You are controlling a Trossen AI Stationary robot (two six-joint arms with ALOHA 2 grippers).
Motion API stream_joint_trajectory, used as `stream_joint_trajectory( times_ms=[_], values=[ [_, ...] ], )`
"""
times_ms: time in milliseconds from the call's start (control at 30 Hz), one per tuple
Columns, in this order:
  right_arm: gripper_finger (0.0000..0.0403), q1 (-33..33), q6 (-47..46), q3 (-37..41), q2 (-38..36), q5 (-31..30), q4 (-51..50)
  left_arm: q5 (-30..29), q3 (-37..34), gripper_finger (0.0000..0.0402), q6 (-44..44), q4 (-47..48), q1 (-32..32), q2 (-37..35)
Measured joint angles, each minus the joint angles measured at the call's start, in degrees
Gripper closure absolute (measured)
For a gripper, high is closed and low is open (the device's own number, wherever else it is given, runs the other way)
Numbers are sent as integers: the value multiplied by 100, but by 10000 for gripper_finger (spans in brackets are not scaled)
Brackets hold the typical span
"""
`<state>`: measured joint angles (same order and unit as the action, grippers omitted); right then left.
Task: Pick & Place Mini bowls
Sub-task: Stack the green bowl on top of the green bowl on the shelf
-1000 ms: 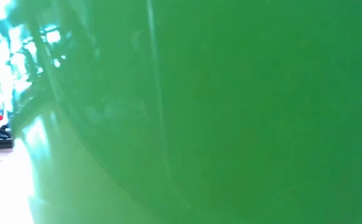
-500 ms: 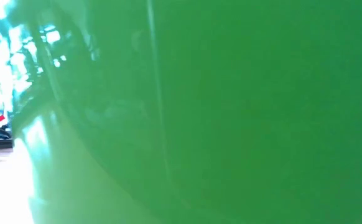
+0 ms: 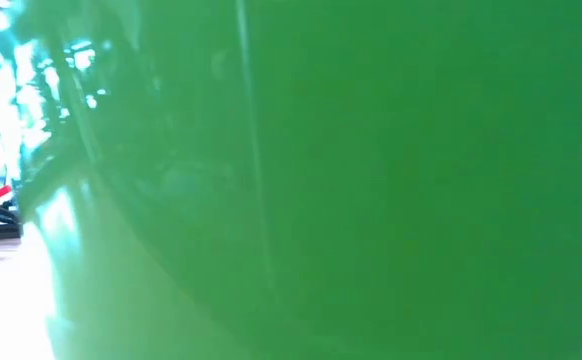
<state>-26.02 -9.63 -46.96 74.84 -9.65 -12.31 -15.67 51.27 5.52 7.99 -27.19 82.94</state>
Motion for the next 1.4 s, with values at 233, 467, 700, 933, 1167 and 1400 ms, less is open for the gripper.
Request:
stream_joint_trajectory(
  times_ms=[233,467,700,933,1167,1400],
  values=[
    [394,-2,385,-144,791,565,645,-57,0,338,0,-147,-204,72],
    [394,0,541,-500,1361,568,662,-84,0,338,3,-197,-292,48],
    [394,0,853,-948,1722,566,630,-82,0,338,63,-192,-301,44],
    [394,-25,1086,-1367,2080,567,389,-77,36,338,59,-155,-331,44],
    [394,-145,784,-1924,2526,566,69,-71,167,338,113,-160,-472,39],
    [394,-330,732,-2598,2995,581,-484,-75,227,338,97,-155,-637,37]
  ],
)
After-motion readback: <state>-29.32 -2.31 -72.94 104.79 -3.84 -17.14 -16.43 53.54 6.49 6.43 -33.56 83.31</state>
